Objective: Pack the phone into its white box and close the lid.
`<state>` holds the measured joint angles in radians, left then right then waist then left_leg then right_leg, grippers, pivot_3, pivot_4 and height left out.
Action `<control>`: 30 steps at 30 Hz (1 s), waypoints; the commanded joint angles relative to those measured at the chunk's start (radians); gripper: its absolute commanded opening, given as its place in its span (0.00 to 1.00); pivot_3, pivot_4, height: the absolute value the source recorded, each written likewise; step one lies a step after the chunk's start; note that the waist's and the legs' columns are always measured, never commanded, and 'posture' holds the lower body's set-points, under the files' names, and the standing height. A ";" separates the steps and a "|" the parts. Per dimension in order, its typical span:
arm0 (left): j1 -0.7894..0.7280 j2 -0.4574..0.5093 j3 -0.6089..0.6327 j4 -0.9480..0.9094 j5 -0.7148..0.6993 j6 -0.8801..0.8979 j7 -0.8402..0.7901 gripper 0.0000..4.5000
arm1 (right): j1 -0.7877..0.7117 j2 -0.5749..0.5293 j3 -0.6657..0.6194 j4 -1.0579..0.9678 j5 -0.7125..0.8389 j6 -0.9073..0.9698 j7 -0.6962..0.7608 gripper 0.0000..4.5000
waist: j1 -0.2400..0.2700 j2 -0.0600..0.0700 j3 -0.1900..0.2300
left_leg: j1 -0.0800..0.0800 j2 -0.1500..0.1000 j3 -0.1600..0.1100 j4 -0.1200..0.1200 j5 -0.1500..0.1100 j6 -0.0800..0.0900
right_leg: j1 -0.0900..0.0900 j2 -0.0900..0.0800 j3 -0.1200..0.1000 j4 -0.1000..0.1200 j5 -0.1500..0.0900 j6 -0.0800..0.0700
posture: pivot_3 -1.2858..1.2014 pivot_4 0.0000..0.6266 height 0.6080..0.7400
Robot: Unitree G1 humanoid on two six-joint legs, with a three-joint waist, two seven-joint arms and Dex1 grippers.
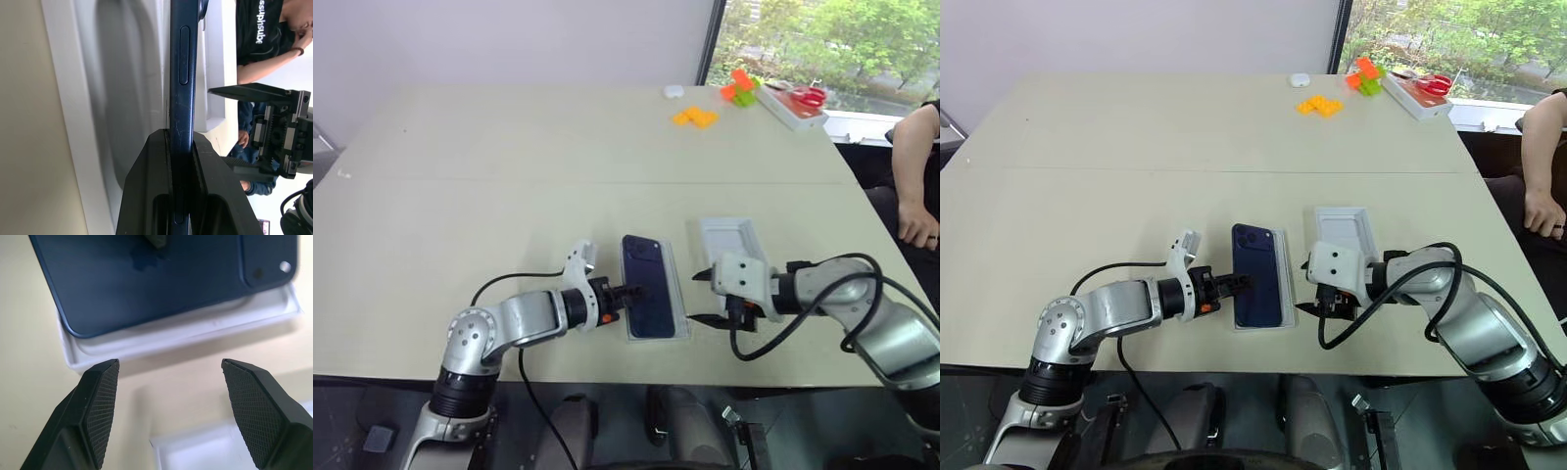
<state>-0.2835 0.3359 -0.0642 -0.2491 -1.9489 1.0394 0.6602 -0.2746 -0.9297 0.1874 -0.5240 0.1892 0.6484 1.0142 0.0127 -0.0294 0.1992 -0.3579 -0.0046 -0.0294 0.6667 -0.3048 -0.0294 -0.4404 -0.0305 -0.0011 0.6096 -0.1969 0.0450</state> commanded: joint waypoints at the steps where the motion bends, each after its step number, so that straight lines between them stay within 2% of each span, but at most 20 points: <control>1: -0.024 -0.012 0.006 -0.005 -0.023 0.008 -0.005 0.00 | 0.008 -0.017 -0.039 -0.024 0.012 -0.009 -0.002 0.78 | 0.001 0.000 0.000 | 0.000 0.000 0.000 0.000 0.000 0.000 | 0.000 0.000 0.000 0.000 0.000 0.000 | 0.52 0.24 0.95; 17: -0.054 -0.035 0.020 0.029 -0.023 0.031 -0.017 0.00 | 0.025 -0.014 -0.053 -0.029 0.053 -0.004 0.012 0.78 | 0.001 0.000 0.000 | 0.000 0.000 0.000 0.000 0.000 0.000 | 0.000 0.000 0.000 0.000 0.000 0.000 | 0.52 0.24 0.95; 25: -0.058 -0.015 0.027 0.005 -0.023 0.039 -0.048 0.83 | 0.020 -0.010 -0.048 -0.029 0.055 -0.003 0.007 0.79 | 0.001 0.000 0.000 | 0.000 0.000 0.000 0.000 0.000 0.000 | 0.000 0.000 0.000 0.000 0.000 0.000 | 0.52 0.24 0.95; 30: -0.054 0.056 0.043 -0.032 -0.023 0.054 -0.109 0.83 | 0.018 -0.009 -0.046 -0.027 0.054 -0.006 0.005 0.79 | 0.000 0.000 0.000 | 0.000 0.000 0.000 0.000 0.000 0.000 | 0.000 0.000 0.000 0.000 0.000 0.000 | 0.52 0.24 0.95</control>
<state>-0.3280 0.3745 -0.0467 -0.2230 -1.9530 1.0840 0.5890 -0.2475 -0.9333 0.1635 -0.5267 0.2344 0.6504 1.0231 0.0124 -0.0294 0.1991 -0.3578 -0.0045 -0.0293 0.6667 -0.3047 -0.0295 -0.4403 -0.0300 -0.0013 0.6098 -0.1969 0.0450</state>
